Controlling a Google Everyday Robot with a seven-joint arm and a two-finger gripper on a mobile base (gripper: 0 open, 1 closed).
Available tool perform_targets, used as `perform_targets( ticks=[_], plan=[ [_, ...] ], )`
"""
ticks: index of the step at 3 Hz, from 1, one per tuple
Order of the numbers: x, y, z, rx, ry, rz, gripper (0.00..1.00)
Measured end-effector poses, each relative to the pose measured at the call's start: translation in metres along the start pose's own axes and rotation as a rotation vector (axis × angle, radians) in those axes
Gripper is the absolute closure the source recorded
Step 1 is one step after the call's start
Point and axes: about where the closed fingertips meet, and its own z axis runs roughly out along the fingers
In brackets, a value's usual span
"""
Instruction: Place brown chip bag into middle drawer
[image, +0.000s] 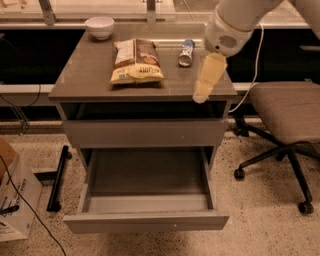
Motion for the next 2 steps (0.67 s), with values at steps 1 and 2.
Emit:
perform_targets(
  ticks=[1, 2],
  plan=[
    [-0.008, -0.023, 0.026, -0.011, 0.014, -0.015, 0.00],
    [-0.024, -0.057, 0.082, -0.041, 0.061, -0.055, 0.00]
  ],
)
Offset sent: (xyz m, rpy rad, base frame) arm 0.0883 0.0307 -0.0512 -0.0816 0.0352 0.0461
